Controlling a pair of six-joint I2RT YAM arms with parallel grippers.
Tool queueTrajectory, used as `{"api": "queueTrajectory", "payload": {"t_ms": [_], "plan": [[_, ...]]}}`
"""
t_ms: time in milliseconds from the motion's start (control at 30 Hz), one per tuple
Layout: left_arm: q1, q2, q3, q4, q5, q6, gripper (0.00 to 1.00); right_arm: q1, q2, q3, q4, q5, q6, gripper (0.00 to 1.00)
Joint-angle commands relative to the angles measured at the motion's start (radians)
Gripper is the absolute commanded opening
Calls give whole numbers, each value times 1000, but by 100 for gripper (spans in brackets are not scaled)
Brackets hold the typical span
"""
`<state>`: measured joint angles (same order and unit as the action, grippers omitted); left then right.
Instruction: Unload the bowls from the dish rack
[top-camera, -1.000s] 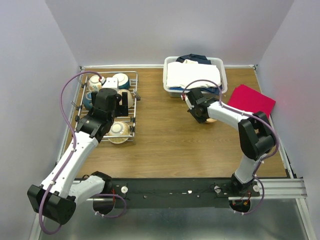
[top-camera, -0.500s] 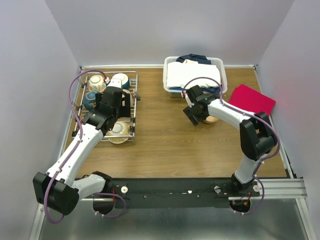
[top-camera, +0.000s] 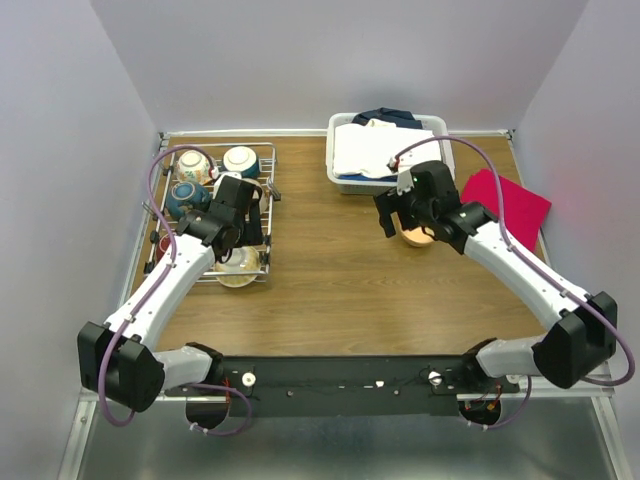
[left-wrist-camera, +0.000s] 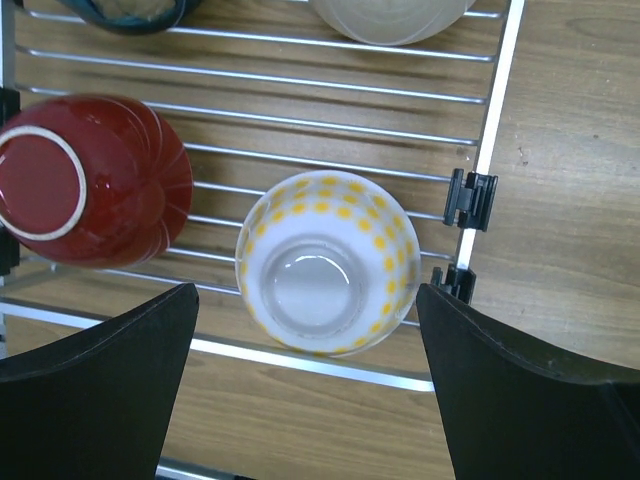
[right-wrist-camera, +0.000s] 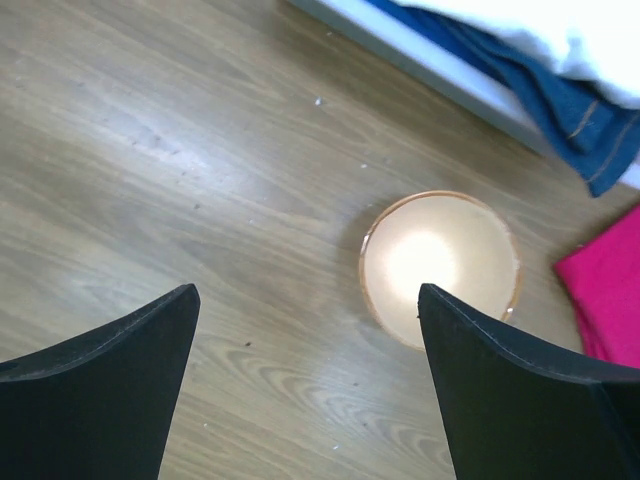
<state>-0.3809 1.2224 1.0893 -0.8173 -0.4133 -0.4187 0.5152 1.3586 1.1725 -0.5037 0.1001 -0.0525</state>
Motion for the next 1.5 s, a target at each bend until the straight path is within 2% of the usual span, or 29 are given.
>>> {"api": "queueTrajectory", "payload": {"t_ms": [0, 400, 733, 1100, 1467], "plan": [[2, 8, -2, -40, 48, -110, 99, 2, -49, -98, 90, -129, 49, 98], [2, 65, -66, 41, 128, -195, 99, 2, -125, -188, 96, -171, 51, 98], [36, 152, -68, 101, 111, -169, 99, 2, -173, -234, 86, -146, 49, 98], [125, 244, 3, 196, 100, -78, 99, 2, -182, -232, 77, -119, 51, 98], [178, 408, 128, 268, 76, 4, 99, 2, -179, -240, 70, -109, 49, 98]]}}
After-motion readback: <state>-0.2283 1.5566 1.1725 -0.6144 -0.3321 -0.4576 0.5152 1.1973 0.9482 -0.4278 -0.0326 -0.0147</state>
